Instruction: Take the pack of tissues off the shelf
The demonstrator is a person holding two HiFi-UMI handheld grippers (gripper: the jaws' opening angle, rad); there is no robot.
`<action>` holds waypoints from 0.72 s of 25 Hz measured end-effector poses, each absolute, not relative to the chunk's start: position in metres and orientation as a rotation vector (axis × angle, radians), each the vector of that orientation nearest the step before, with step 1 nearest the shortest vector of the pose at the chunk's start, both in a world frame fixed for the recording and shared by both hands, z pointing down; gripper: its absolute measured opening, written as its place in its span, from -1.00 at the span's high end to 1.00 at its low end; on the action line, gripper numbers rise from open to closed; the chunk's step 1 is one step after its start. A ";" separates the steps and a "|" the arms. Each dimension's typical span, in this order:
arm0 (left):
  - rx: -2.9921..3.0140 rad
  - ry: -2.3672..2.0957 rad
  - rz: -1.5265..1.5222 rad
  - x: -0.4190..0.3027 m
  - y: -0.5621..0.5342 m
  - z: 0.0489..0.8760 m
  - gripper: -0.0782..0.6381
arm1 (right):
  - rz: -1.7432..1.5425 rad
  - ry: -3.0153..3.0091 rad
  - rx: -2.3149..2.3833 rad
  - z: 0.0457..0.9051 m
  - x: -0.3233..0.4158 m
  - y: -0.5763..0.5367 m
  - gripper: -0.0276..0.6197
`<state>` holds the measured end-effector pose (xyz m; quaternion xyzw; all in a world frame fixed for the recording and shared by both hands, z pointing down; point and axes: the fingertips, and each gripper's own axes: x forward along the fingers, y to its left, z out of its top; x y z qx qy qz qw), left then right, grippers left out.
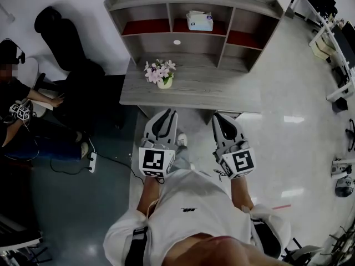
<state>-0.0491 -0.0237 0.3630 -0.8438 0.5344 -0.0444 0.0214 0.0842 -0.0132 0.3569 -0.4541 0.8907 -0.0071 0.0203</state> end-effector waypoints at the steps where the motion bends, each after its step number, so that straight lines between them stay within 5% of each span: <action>1: -2.616 1.652 -0.138 -0.050 -0.029 0.364 0.58 | -0.021 2.762 -1.410 0.357 0.083 -0.018 0.84; 18: -2.678 1.588 -0.152 -0.055 -0.143 0.376 0.58 | -0.043 2.765 -1.471 0.368 0.069 -0.126 0.84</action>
